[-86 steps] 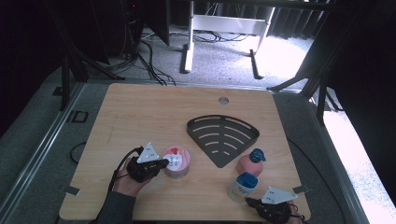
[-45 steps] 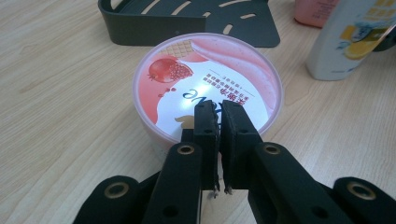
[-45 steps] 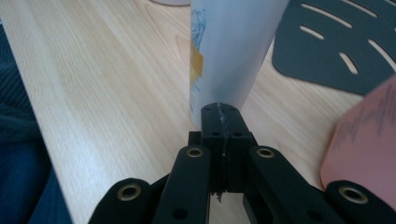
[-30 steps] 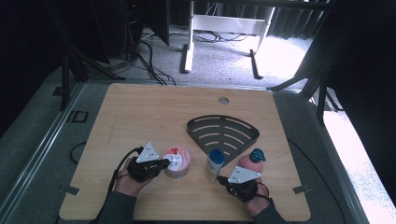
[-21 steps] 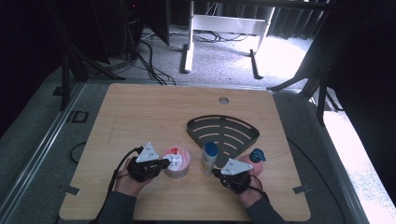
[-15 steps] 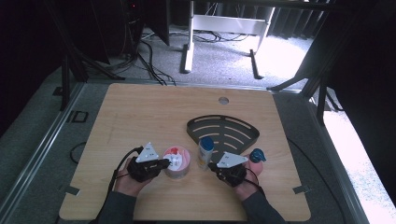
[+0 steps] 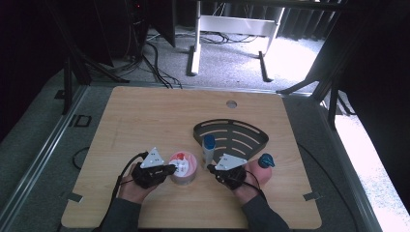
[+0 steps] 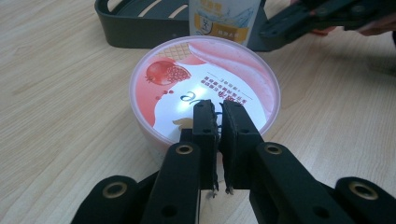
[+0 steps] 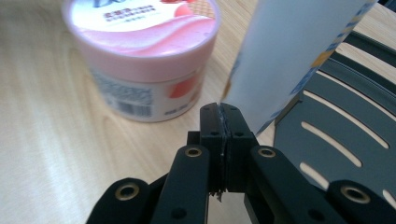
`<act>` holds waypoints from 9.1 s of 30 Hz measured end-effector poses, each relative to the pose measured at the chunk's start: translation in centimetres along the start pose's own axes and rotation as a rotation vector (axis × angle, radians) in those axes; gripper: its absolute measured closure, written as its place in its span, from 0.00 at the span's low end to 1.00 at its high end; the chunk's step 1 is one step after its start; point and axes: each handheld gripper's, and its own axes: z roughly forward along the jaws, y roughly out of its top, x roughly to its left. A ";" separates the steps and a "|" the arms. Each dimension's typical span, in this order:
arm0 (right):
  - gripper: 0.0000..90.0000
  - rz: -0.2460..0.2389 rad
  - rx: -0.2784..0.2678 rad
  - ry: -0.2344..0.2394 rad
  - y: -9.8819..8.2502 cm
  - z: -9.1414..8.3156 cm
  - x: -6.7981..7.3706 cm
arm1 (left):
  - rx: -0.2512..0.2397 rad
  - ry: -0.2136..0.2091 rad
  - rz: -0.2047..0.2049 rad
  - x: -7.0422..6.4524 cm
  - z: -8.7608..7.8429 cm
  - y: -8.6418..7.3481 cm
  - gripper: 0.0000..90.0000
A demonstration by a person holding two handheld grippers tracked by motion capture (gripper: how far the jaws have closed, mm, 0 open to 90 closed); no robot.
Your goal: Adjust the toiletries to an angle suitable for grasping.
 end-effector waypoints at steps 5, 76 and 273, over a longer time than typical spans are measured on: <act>0.98 0.011 -0.008 -0.003 -1.7 -2.3 0.8 | 0.000 -0.001 0.000 0.0 0.0 0.0 0.93; 1.00 0.279 0.016 -0.111 -9.2 -9.2 -11.4 | -0.024 -0.036 -0.004 0.0 0.4 0.0 0.93; 0.98 0.177 -0.064 -0.049 -7.9 -9.4 -5.3 | 0.069 -0.284 0.259 -8.1 8.5 7.3 0.99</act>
